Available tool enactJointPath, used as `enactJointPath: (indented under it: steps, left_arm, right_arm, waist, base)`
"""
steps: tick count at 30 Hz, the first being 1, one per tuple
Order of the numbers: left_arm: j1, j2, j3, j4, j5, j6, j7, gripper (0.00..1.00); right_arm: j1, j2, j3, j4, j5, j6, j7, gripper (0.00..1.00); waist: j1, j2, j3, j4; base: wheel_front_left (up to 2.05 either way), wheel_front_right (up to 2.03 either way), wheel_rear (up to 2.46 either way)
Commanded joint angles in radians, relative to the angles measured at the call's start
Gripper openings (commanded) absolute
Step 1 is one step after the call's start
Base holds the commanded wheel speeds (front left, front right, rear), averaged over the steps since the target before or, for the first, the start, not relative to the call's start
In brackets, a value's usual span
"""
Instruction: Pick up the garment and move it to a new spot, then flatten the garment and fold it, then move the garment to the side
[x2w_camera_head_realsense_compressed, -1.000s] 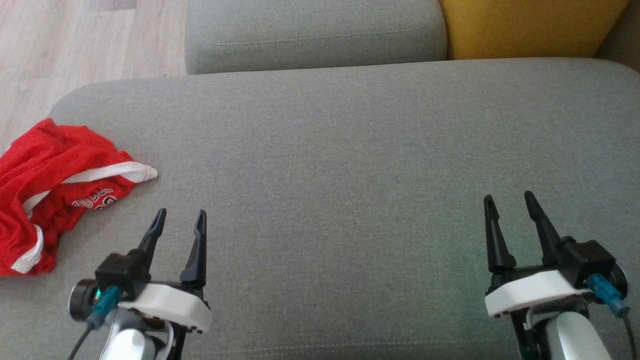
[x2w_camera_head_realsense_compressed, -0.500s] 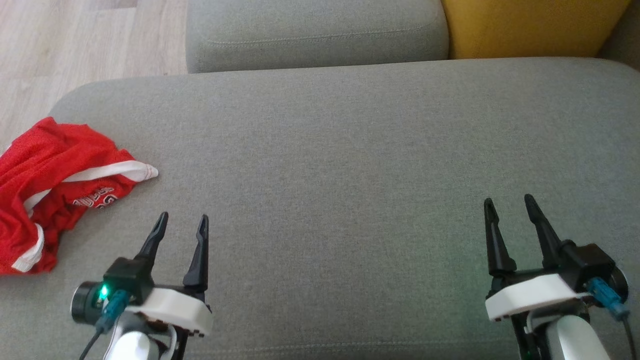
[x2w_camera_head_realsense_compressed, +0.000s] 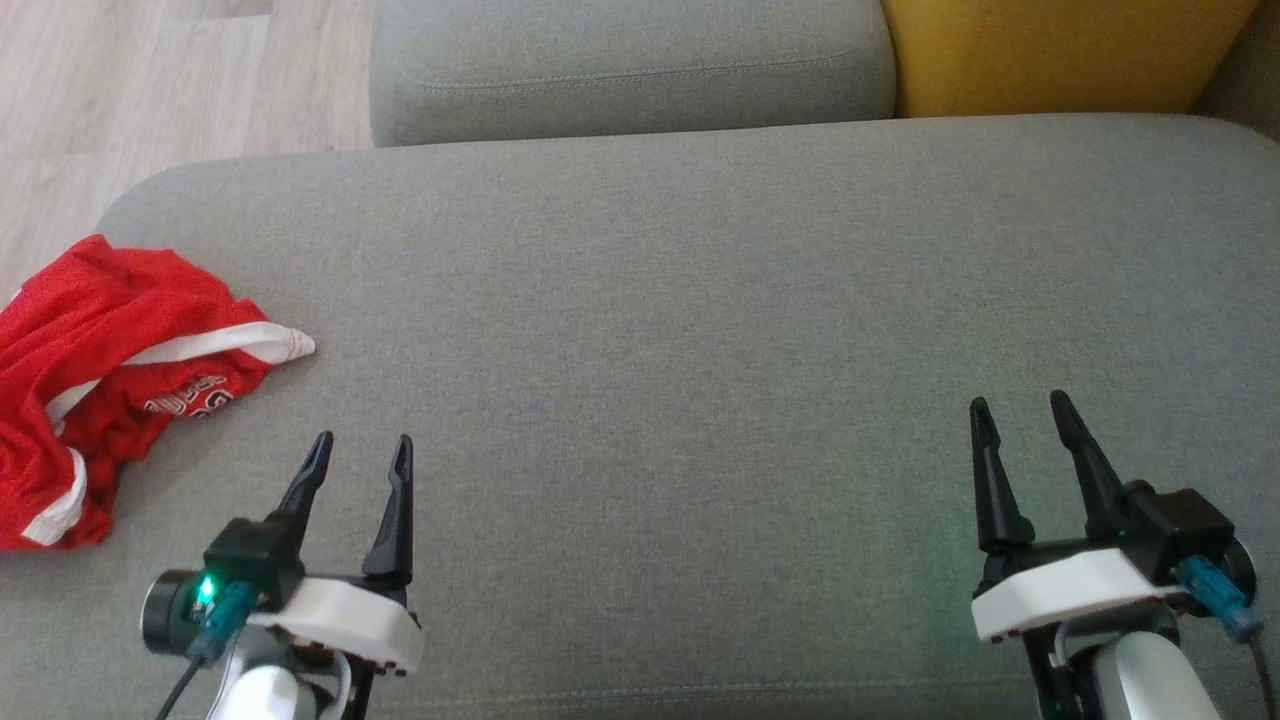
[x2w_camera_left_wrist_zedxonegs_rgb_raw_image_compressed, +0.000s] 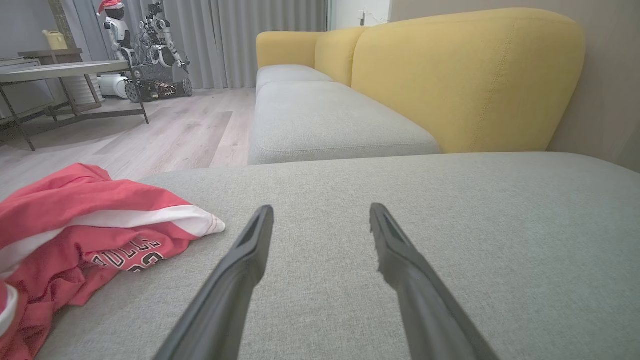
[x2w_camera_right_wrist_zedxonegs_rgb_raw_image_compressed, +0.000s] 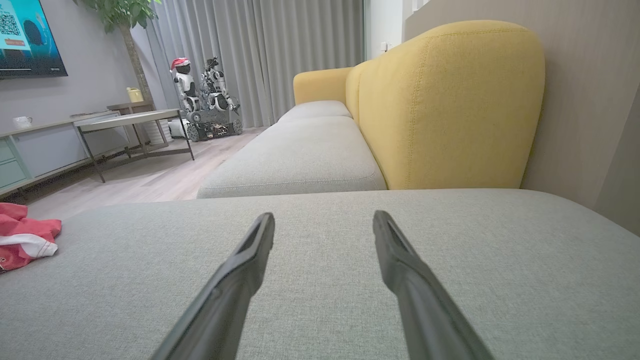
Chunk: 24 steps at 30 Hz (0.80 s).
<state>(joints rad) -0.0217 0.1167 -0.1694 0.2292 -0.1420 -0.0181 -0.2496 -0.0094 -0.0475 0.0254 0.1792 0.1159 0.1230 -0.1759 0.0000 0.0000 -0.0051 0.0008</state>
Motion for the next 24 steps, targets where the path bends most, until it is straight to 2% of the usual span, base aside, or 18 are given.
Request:
enactJointPath:
  steps: [1, 8, 13, 18, 24]
  left_arm:
    - [-0.040, 0.005, 0.043, -0.030, 0.010, -0.003, -0.012, 1.00]
    - [-0.043, -0.002, 0.046, -0.024, 0.018, -0.010, -0.012, 1.00]
    - [-0.054, -0.005, 0.053, -0.019, 0.022, -0.010, -0.012, 1.00]
    - [-0.066, -0.007, 0.061, -0.015, 0.028, -0.006, -0.012, 1.00]
    - [-0.073, -0.001, 0.088, -0.013, 0.028, 0.002, -0.012, 1.00]
  right_arm:
    - [-0.027, -0.003, 0.022, -0.034, 0.007, 0.008, -0.005, 1.00]
    - [-0.025, -0.003, 0.015, -0.037, 0.003, 0.008, -0.006, 1.00]
    - [-0.023, -0.003, 0.022, -0.059, 0.006, 0.008, -0.017, 1.00]
    - [-0.016, -0.003, 0.035, -0.090, -0.006, 0.008, -0.010, 1.00]
    - [-0.013, -0.003, 0.055, -0.120, -0.016, 0.008, 0.006, 1.00]
  waist:
    - [0.0000, 0.0000, 0.000, 0.000]
    - [0.0000, 0.0000, 0.001, 0.007]
    - [0.0000, 0.0000, 0.006, 0.043]
    - [0.0000, 0.0000, 0.013, 0.118]
    - [0.0000, 0.0000, 0.015, 0.242]
  base:
    - [0.00, 0.00, 0.00]
    - [0.00, 0.00, 0.00]
    - [0.00, 0.00, 0.00]
    - [0.00, 0.00, 0.00]
    - [0.00, 0.00, 0.00]
